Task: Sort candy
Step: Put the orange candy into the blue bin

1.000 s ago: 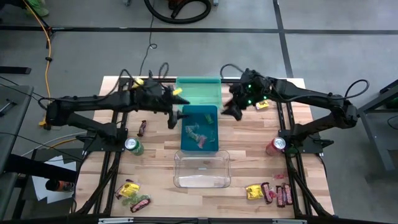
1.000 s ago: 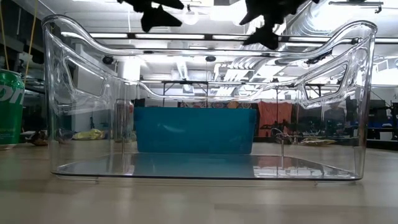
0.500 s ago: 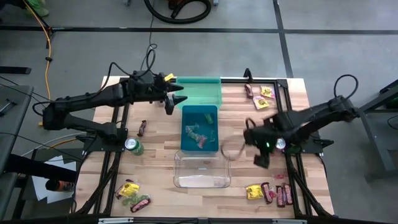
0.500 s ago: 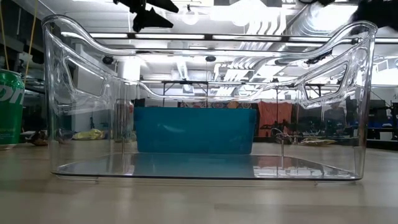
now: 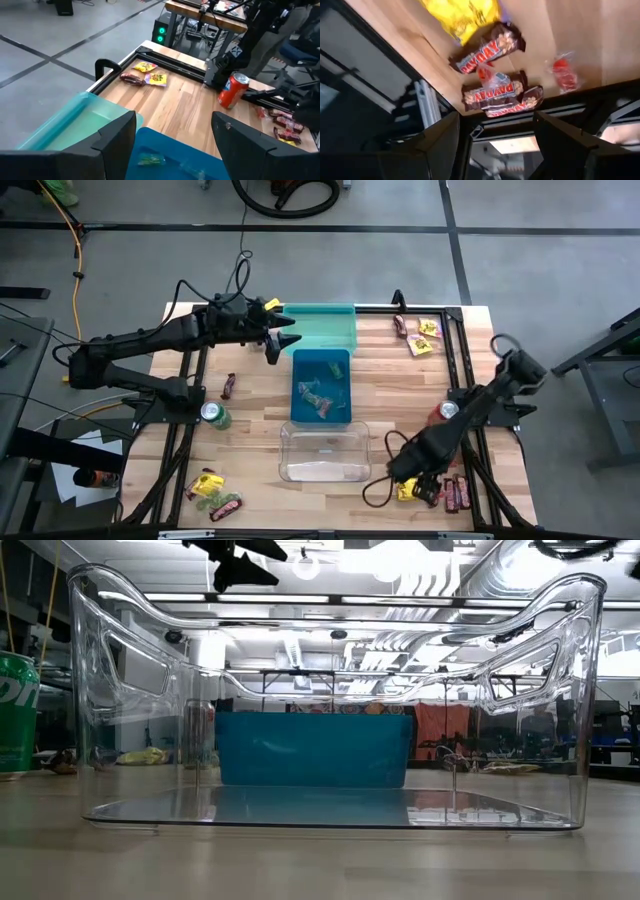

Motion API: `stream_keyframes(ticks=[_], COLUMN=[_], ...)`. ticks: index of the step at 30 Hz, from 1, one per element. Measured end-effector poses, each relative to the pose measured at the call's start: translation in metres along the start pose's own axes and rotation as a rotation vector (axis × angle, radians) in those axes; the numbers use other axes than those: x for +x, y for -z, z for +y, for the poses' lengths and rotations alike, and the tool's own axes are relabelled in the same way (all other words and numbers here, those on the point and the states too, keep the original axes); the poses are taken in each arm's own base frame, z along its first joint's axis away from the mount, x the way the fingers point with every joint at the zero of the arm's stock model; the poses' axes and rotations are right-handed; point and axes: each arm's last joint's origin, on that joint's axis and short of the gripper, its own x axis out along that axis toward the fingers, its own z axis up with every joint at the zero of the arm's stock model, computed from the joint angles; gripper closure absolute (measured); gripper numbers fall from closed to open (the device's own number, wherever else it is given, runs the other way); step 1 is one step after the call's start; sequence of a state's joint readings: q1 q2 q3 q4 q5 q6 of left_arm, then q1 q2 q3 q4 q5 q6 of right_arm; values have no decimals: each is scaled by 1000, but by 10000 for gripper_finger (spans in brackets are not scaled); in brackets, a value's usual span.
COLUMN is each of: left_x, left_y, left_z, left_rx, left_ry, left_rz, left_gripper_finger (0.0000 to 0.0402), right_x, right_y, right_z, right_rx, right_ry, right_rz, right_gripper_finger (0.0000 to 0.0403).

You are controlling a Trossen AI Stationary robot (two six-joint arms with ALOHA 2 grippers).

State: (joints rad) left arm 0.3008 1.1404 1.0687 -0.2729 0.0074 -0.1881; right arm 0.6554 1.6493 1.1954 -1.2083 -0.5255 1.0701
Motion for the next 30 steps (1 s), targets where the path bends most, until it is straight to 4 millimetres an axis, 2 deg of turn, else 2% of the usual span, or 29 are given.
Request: stream_keyframes(ticks=[5, 9, 15, 23, 30], left_x=[0, 0, 0, 0, 0], left_y=[0, 0, 0, 0, 0], left_z=[-1, -1, -1, -1, 0], left_rx=[8, 8, 6, -28, -13], left_ry=[18, 19, 19, 19, 6], left_rz=[3, 3, 3, 4, 1], left_gripper_finger=[155, 155, 155, 155, 155], right_x=[32, 60, 58, 56, 62], right_y=[-12, -10, -7, -15, -17], right_z=[12, -7, -26, -8, -16], right_rx=[-31, 92, 115, -25, 48], right_ry=[-35, 11, 1, -236, -132], right_rz=[67, 109, 76, 5, -12], right_gripper_finger=[155, 155, 155, 156, 156])
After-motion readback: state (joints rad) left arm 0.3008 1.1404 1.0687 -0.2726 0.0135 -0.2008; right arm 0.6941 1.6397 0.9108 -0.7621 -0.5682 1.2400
